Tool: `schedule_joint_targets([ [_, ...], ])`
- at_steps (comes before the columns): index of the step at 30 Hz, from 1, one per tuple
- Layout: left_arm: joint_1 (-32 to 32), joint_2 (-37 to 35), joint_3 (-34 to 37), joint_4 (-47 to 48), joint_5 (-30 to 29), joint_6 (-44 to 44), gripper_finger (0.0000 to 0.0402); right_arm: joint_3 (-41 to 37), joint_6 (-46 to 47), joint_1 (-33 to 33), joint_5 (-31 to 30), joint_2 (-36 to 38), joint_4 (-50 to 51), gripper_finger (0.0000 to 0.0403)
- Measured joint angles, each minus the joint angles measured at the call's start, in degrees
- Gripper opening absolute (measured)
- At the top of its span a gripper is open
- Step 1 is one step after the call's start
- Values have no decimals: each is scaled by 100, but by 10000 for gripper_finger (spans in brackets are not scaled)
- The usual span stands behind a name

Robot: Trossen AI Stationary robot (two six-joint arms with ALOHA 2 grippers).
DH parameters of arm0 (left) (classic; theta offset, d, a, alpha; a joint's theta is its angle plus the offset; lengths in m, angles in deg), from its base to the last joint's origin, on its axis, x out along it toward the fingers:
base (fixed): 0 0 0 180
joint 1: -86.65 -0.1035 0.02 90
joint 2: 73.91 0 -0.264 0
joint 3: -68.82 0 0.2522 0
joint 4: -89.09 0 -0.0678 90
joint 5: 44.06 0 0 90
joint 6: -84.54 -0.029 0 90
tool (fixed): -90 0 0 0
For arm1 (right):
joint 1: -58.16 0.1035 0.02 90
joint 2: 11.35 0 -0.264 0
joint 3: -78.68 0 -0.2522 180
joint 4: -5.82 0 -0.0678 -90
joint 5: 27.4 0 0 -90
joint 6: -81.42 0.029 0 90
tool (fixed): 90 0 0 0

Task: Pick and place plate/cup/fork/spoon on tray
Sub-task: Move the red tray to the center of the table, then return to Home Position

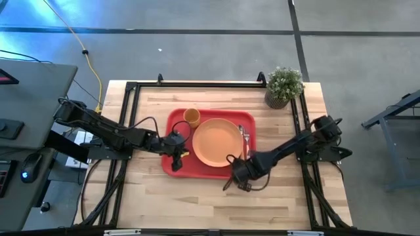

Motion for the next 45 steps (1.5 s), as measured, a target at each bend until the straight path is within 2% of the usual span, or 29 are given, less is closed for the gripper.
schedule_joint_targets([
  [7, -249, 0, -295, 32, -160, -564, 0, -7, 524, 424, -420, -3, 114, 0],
  [10, -426, 0, -382, 62, -160, -747, 0, -24, 685, 589, -850, 48, 89, 0],
  [14, -704, -86, -754, 870, -146, -1100, 0, -19, 711, 809, -1856, 529, -194, 0],
  [18, -1012, -231, -1412, 1743, -158, -1567, 0, -20, 517, 925, -3183, 1244, -148, 0],
  [21, -1185, -471, -1529, 1323, -146, -2148, 0, -119, -147, 897, -4287, 1907, -498, 0],
  [24, -1306, -800, -1372, 517, 23, -2858, 0, -596, -1374, 718, -5216, 2607, -1780, 0],
  [26, -1386, -1031, -1048, -264, 191, -2926, 0, -1129, -2481, 505, -5018, 3146, -3336, 0],
  [27, -1438, -1127, -864, -744, 339, -2951, 0, -1461, -3053, 334, -4560, 3381, -4200, 0],
  [29, -1554, -1368, -489, -1325, 600, -3058, 0, -2188, -3797, -101, -3115, 3766, -5781, 0],
  [31, -1649, -1580, -220, -1650, 704, -3106, 0, -2818, -4000, -607, -1867, 4088, -6880, 0],
  [33, -1776, -1873, -44, -1562, 704, -3070, 0, -3248, -3977, -1126, -1169, 4411, -7473, 0],
  [37, -1955, -2658, 46, -787, 596, -2892, 0, -3671, -3947, -1873, -669, 5121, -7077, 0],
  [42, -1948, -3499, 68, -19, 504, -2932, 0, -3665, -3989, -2144, -416, 6258, -5870, 0],
  [45, -1921, -3898, 537, -603, 524, -3035, 0, -3665, -3979, -2134, -399, 6870, -5161, 0],
])
